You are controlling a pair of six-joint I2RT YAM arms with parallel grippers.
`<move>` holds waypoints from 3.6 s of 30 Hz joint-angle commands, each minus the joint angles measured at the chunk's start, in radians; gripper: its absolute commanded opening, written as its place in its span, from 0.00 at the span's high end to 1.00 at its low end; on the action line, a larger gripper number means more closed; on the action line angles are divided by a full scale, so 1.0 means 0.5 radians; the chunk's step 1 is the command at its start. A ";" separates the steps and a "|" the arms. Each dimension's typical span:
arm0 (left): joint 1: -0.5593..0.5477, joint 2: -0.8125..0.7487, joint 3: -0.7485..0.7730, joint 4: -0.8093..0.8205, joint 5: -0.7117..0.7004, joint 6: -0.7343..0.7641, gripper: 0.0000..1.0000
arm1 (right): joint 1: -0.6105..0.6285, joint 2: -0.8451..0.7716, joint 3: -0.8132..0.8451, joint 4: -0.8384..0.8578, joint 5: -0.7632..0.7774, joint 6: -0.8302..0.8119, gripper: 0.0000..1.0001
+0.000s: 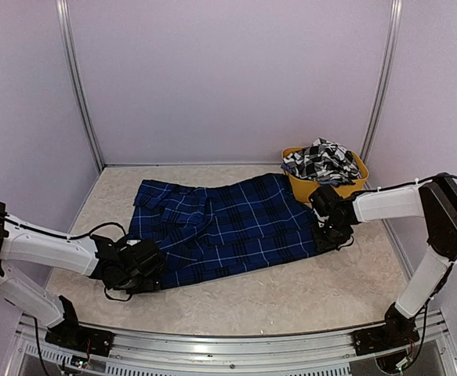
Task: Fold and stack the long sleeve shirts
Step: Move the 1/3-folded shirt to the center of the board, then pick up the sleeve from the 1/3-folded shirt, then place the sleeve of the 1/3-folded shirt.
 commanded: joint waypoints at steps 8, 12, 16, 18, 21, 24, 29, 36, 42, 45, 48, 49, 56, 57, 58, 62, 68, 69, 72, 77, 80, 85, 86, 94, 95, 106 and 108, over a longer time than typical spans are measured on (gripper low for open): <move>-0.117 -0.325 -0.025 -0.135 0.025 -0.053 0.14 | 0.017 -0.213 -0.140 -0.290 -0.036 0.135 0.53; -0.115 -0.470 0.166 -0.012 -0.071 0.180 0.11 | 0.029 -0.341 -0.084 -0.352 0.035 0.117 0.50; -0.094 -0.419 0.394 0.085 -0.122 0.465 0.02 | 0.029 -0.479 0.002 -0.390 0.053 0.061 0.44; -0.053 -0.326 0.487 0.160 -0.101 0.583 0.01 | 0.029 -0.538 0.033 -0.368 0.000 0.020 0.41; 0.049 -0.138 0.628 0.257 -0.017 0.730 0.01 | 0.030 -0.585 0.062 -0.319 -0.101 -0.018 0.40; 0.167 0.048 0.749 0.392 0.117 0.863 0.01 | 0.038 -0.600 0.069 -0.291 -0.149 -0.033 0.39; 0.346 0.377 0.978 0.522 0.288 1.004 0.07 | 0.050 -0.575 0.042 -0.251 -0.199 -0.039 0.41; 0.493 0.915 1.393 0.493 0.344 1.166 0.10 | 0.081 -0.522 -0.015 -0.182 -0.255 -0.030 0.41; 0.529 1.285 1.648 0.416 0.281 1.247 0.10 | 0.096 -0.471 -0.039 -0.156 -0.269 -0.031 0.42; 0.539 1.407 1.731 0.424 0.245 1.272 0.17 | 0.111 -0.447 -0.042 -0.135 -0.287 -0.030 0.42; 0.544 1.486 1.795 0.419 0.234 1.297 0.32 | 0.125 -0.420 -0.042 -0.129 -0.292 -0.028 0.42; 0.549 1.494 1.802 0.418 0.232 1.302 0.38 | 0.127 -0.413 -0.042 -0.129 -0.289 -0.030 0.42; 0.620 1.326 1.719 0.469 0.239 1.333 0.71 | 0.148 -0.375 -0.060 -0.104 -0.300 -0.019 0.42; 0.634 1.289 1.714 0.459 0.232 1.345 0.74 | 0.150 -0.366 -0.059 -0.099 -0.303 -0.021 0.42; 0.643 1.259 1.710 0.446 0.219 1.358 0.77 | 0.151 -0.358 -0.057 -0.097 -0.306 -0.024 0.42; 0.702 1.053 1.663 0.433 0.185 1.450 0.84 | 0.157 -0.333 -0.057 -0.092 -0.297 -0.026 0.43; 0.821 0.854 1.594 0.530 0.222 1.609 1.00 | 0.167 -0.287 -0.049 -0.073 -0.307 -0.026 0.43; 0.829 0.829 1.601 0.532 0.212 1.640 1.00 | 0.169 -0.281 -0.047 -0.075 -0.306 -0.025 0.43; 0.841 0.773 1.620 0.585 0.159 1.826 1.00 | 0.179 -0.283 -0.042 -0.083 -0.302 -0.021 0.43; 0.839 0.624 1.663 0.709 0.287 2.218 1.00 | 0.186 -0.291 -0.020 -0.095 -0.319 -0.019 0.43; 0.840 0.551 1.668 0.743 0.501 2.442 1.00 | 0.208 -0.312 -0.003 -0.072 -0.366 -0.022 0.43; 0.825 0.479 1.646 0.761 0.952 2.789 1.00 | 0.231 -0.367 0.020 -0.029 -0.466 -0.040 0.43; 0.818 0.470 1.641 0.743 1.080 2.895 1.00 | 0.232 -0.380 0.028 -0.029 -0.478 -0.044 0.43; 0.609 0.503 1.645 0.515 1.648 3.504 0.97 | 0.231 -0.529 0.043 -0.034 -0.543 -0.023 0.44; 0.565 0.533 1.648 0.499 1.655 3.543 0.97 | 0.233 -0.548 0.041 -0.035 -0.542 -0.014 0.43; 0.291 0.864 1.716 0.466 1.727 3.701 0.90 | 0.229 -0.682 -0.070 -0.074 -0.433 0.049 0.43; 0.281 0.908 1.697 0.589 1.680 3.609 0.86 | 0.231 -0.688 -0.100 -0.062 -0.436 0.063 0.43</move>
